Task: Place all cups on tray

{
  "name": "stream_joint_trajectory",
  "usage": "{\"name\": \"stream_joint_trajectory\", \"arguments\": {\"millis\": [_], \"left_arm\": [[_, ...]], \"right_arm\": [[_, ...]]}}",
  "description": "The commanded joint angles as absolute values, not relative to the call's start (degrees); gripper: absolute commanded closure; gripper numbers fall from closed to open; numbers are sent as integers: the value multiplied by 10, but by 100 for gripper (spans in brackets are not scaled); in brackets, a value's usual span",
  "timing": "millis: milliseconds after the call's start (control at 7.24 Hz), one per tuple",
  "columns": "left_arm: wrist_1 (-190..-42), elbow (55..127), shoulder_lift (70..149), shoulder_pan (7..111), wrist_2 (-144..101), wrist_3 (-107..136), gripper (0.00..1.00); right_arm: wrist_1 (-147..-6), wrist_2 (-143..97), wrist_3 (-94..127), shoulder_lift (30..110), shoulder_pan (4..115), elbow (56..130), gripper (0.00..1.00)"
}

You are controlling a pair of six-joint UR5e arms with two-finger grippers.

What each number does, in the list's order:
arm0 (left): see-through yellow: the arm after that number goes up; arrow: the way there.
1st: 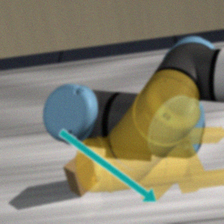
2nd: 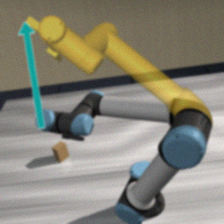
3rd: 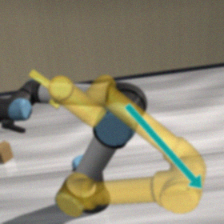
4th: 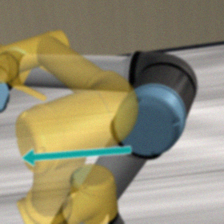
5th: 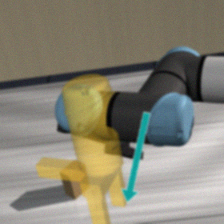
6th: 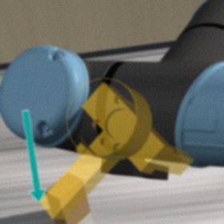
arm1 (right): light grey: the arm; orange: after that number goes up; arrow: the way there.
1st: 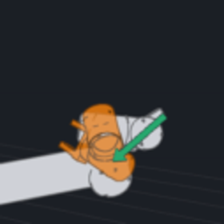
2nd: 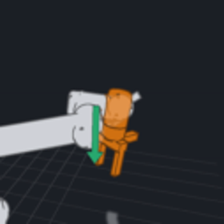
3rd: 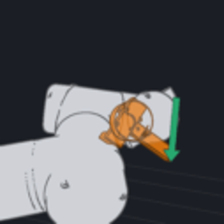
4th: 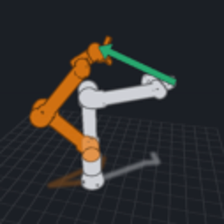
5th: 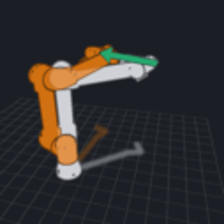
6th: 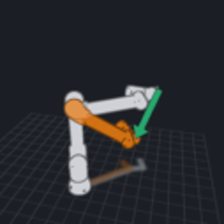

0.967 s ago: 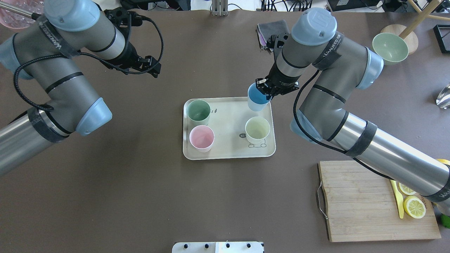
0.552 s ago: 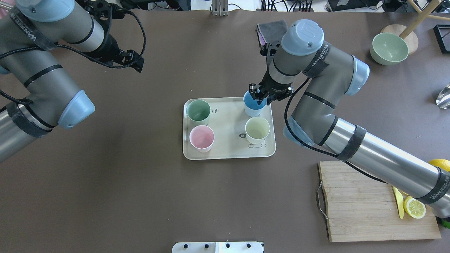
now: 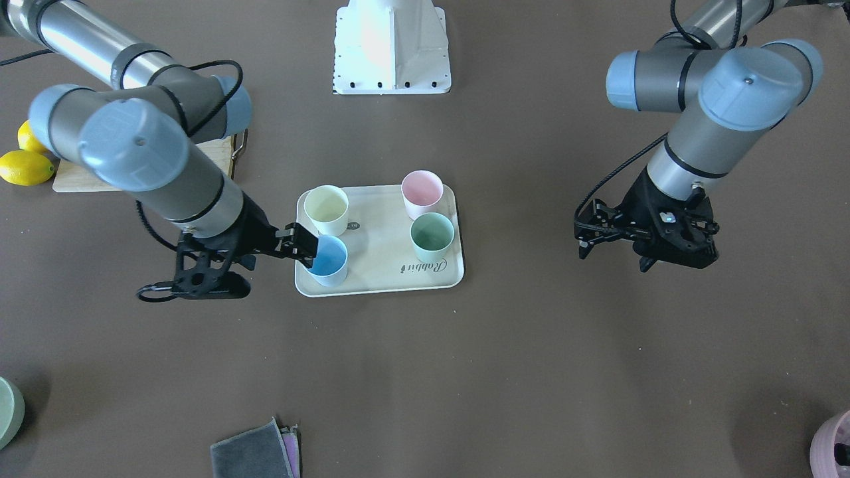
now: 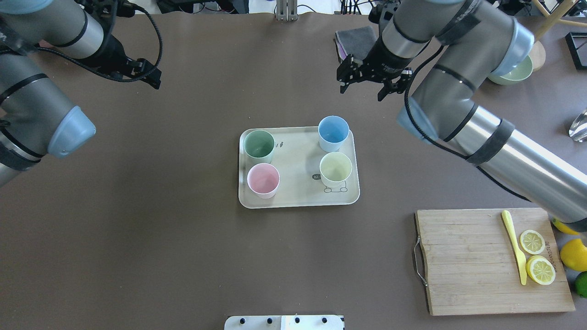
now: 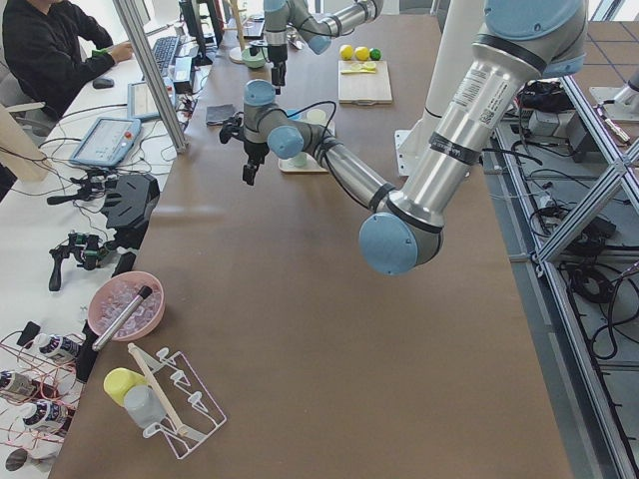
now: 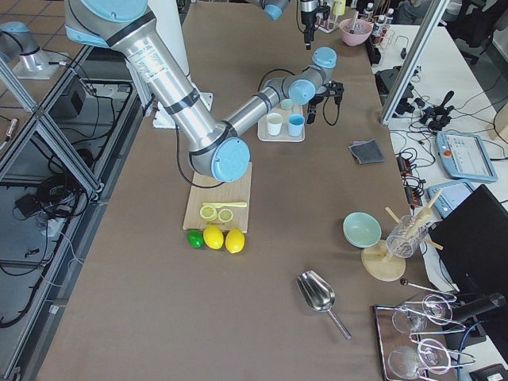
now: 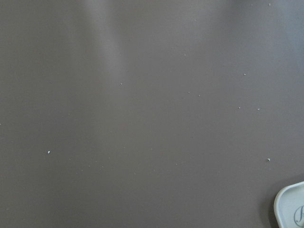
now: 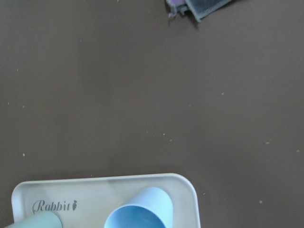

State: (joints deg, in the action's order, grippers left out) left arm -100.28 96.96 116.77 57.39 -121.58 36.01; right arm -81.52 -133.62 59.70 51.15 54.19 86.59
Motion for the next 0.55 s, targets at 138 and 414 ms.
{"name": "stream_joint_trajectory", "arguments": {"millis": [138,414], "left_arm": [[-1052,988,1090,643,-1233,308,2],[-1139,982,1029,665,-1231,308,2]], "right_arm": [[-834,-1395,411,673,661,927,0],[-834,-1388,224,794,744,919,0]]}}
